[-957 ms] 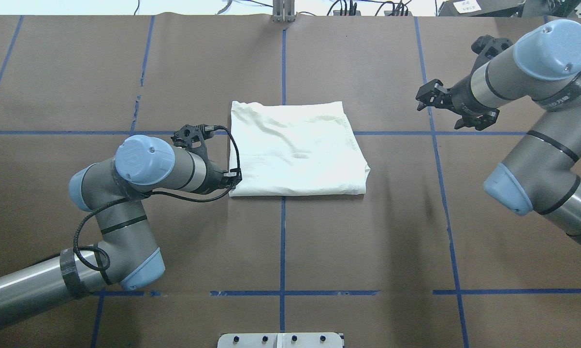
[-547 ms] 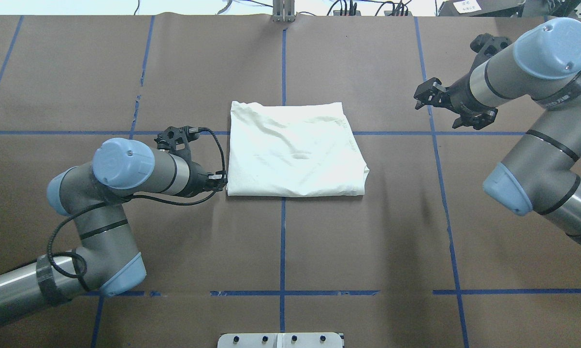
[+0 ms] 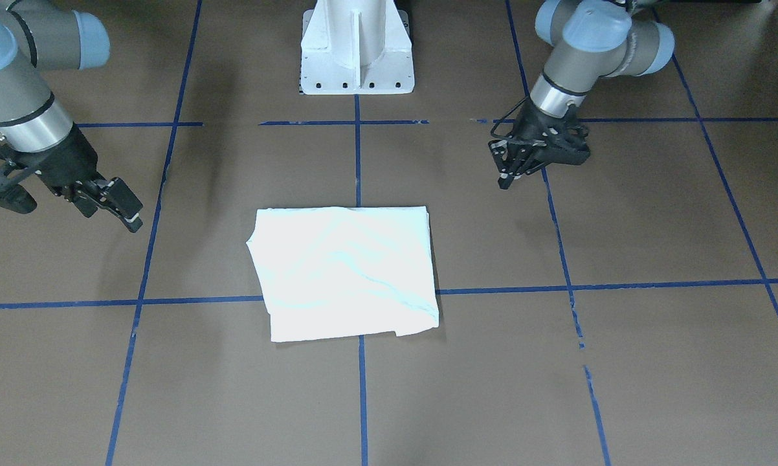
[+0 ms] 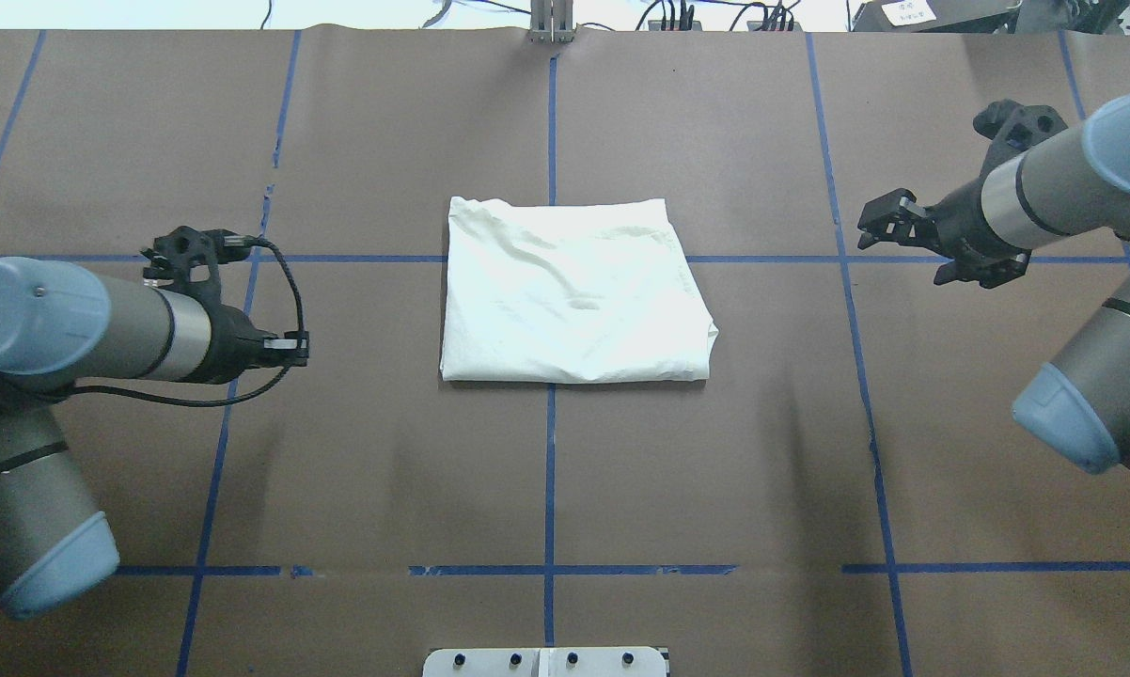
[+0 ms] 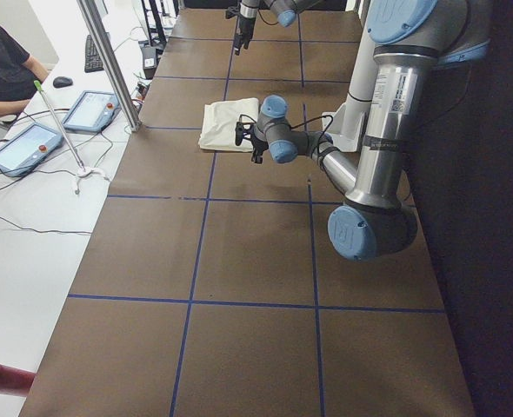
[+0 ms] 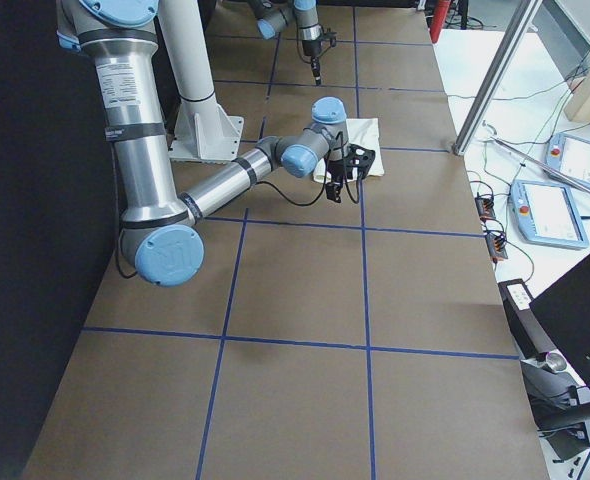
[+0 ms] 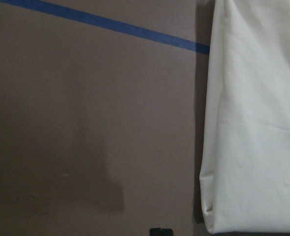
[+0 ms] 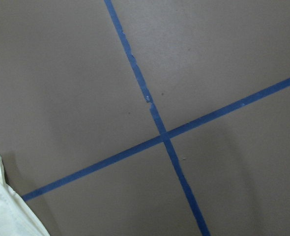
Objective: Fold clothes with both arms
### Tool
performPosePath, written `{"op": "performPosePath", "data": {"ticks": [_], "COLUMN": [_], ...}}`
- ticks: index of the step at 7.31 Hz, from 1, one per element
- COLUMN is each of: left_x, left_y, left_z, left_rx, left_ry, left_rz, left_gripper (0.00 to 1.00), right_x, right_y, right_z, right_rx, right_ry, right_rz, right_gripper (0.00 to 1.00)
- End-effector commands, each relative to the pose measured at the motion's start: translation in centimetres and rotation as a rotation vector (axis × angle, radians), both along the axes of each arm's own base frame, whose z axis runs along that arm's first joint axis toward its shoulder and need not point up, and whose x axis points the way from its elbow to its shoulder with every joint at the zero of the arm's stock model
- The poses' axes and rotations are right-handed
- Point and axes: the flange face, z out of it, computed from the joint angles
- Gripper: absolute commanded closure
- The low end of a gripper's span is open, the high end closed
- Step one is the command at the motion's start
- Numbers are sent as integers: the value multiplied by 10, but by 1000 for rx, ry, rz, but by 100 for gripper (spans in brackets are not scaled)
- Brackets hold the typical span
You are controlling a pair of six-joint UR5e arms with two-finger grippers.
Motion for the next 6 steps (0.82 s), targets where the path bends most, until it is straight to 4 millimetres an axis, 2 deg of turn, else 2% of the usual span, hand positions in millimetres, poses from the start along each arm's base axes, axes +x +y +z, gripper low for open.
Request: {"op": "performPosePath", "data": {"ticks": [1, 2, 3, 4, 5, 6], "left_x": [-111, -179, -235, -288, -329, -358], "left_y": [-29, -48, -58, -67, -82, -96], "left_z": [44, 63, 81, 94, 109, 129], "left_rx": [144, 208, 260, 233, 231, 186], "left_ry": [-131, -177, -242, -277, -270, -254], "left_rz": [34, 59, 87, 89, 134, 139], "left_gripper": [100, 100, 100, 100, 100, 85], "right_x": [54, 97, 140, 179, 199, 220], "right_y": [22, 20, 25, 38, 59, 71], "right_z": [42, 65, 85, 106, 130, 130], "right_rx": [57, 86, 117, 142, 148, 188], "right_ry": [78, 92, 82, 67, 45, 22], "right_rz": [-77, -132, -191, -243, -302, -319], "right_gripper": [0, 0, 0, 0, 0, 0]}}
